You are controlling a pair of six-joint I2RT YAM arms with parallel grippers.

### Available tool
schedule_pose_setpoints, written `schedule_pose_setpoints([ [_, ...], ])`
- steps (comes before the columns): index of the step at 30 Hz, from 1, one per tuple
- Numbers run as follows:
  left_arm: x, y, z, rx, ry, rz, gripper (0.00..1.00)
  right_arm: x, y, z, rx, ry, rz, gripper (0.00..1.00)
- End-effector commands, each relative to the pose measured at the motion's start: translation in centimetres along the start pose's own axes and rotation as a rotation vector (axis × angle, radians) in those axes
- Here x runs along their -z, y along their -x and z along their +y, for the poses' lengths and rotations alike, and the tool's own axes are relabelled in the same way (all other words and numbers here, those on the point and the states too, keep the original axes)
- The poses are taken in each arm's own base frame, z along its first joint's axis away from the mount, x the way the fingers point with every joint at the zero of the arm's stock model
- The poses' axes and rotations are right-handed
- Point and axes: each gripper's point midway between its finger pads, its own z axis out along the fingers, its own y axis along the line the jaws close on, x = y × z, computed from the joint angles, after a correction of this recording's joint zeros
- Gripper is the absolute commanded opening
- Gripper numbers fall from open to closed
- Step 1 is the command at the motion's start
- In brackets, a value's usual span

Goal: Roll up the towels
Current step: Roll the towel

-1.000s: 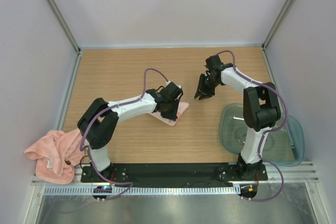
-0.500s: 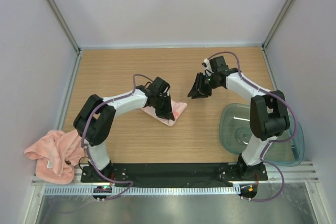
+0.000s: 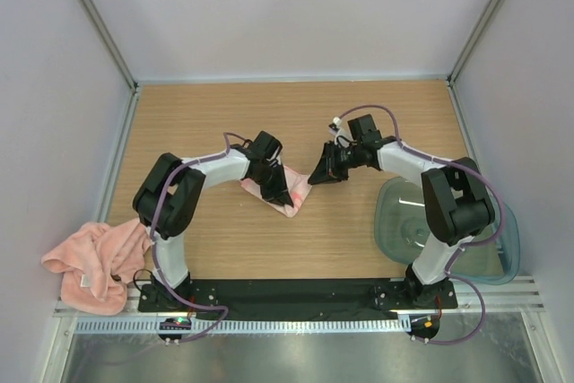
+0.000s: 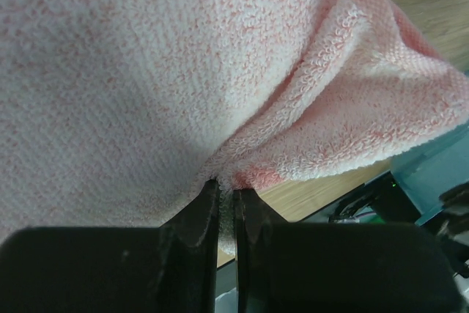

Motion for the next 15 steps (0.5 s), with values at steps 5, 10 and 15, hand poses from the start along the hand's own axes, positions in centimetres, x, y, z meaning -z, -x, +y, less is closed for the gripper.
schedule_pose_setpoints([
  [5, -1.0, -0.1, 1.9, 0.020, 0.029, 0.052, 0.00, -1.7, -0.1, 3.4, 0.104, 0.086, -0.001, 0.17],
  [10, -1.0, -0.1, 2.2, 0.021, 0.035, 0.056, 0.00, -3.6, -0.5, 3.2, 0.114, 0.068, 0.023, 0.15],
  [15, -0.8, -0.1, 2.6, 0.021, 0.044, 0.059, 0.00, -5.3, -0.8, 2.1, 0.073, 0.075, 0.040, 0.13],
])
